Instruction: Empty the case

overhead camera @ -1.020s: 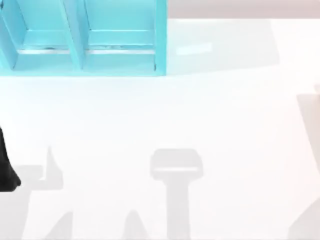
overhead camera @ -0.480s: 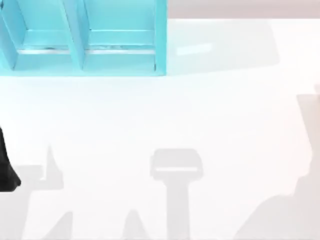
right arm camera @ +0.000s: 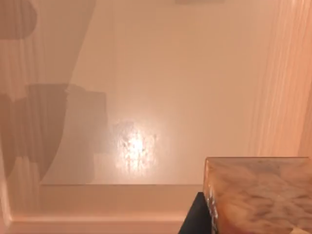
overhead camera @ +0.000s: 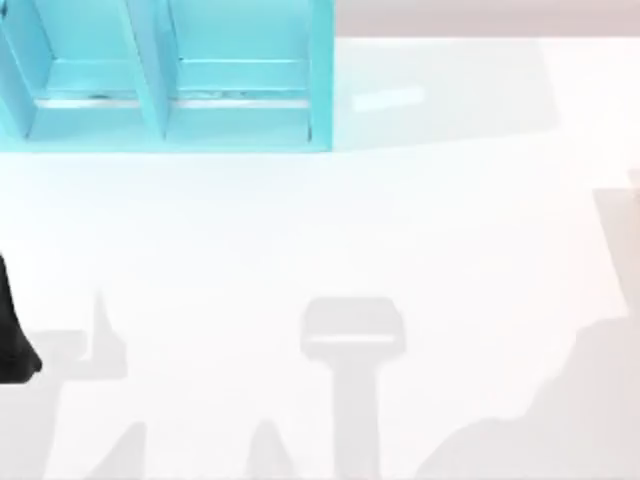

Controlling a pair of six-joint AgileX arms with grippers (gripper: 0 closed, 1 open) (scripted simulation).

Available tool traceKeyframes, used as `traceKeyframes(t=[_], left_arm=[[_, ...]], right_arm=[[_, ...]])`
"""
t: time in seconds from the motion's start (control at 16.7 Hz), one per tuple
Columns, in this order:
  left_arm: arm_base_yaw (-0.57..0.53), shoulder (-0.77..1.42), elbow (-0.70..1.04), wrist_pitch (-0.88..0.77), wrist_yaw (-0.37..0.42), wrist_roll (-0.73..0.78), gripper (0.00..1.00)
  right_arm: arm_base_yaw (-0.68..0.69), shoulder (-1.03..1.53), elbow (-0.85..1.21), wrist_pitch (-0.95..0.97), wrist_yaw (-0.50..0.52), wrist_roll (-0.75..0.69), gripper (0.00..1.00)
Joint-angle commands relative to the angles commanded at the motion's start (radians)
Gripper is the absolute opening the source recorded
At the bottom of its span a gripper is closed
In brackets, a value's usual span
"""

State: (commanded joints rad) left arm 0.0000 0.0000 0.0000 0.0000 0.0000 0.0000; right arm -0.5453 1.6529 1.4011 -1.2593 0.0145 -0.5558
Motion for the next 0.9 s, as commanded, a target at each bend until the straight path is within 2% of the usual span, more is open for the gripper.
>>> traceKeyframes(t=[0.18, 0.6, 0.9], left_arm=[[0.0, 0.0, 0.0, 0.0, 0.0, 0.0, 1.0], [0.0, 0.0, 0.0, 0.0, 0.0, 0.0, 1.0], [0.0, 0.0, 0.0, 0.0, 0.0, 0.0, 1.0]], right_arm=[[-0.028, 0.015, 0.022, -0.06, -0.01, -0.008, 0.0], [-0.014, 0.021, 0.026, -0.06, -0.01, 0.005, 0.0], [0.17, 0.1, 0.098, -0.027, -0.003, 0.195, 0.0]])
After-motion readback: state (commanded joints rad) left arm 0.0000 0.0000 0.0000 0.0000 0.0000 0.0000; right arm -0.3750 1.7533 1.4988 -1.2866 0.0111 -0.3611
